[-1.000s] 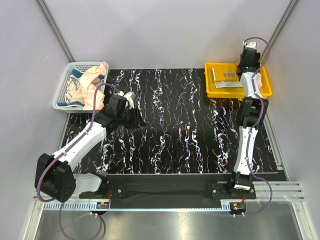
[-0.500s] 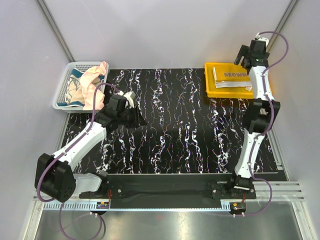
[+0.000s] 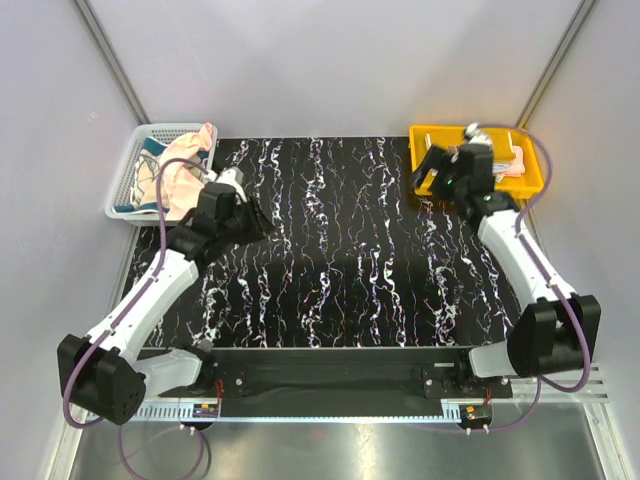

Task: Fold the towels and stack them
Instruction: Grab crumpled towel

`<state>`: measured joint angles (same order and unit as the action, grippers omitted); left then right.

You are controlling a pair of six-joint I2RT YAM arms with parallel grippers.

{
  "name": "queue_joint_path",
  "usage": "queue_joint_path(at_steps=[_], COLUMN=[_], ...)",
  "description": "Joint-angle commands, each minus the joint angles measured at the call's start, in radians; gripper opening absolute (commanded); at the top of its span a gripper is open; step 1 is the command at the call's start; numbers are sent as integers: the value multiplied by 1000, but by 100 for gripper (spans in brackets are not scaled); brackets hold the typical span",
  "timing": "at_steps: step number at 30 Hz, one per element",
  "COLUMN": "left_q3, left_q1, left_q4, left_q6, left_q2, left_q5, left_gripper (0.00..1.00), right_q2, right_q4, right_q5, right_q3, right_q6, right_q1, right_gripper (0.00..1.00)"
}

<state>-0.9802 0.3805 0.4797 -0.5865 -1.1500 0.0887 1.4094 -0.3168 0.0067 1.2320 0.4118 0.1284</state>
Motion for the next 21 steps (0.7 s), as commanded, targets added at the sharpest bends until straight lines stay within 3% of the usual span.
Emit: queue_joint_path(at_steps=[1,8,14,21], left_q3=[-80,-287,-487,-601], left_q1=[-101,-215,-295,-357], left_q4=[-9,45,157,234], left_q6=[-74,-176,-213,-268], left_q2=[-19,-197,-450,-646], left_q5=[-225,-652,-728,-741], left_gripper=[39,61,66,67], right_q2=[-98,-135,-165,-162], right_q4=[70,74,62,70], right_q5=[-13,10,15,1], right_q3=[-144,-264,-281,-285], right_q6=[96,93,62,62], right_q1=[170,283,283,283], right_gripper=[100,100,100,100])
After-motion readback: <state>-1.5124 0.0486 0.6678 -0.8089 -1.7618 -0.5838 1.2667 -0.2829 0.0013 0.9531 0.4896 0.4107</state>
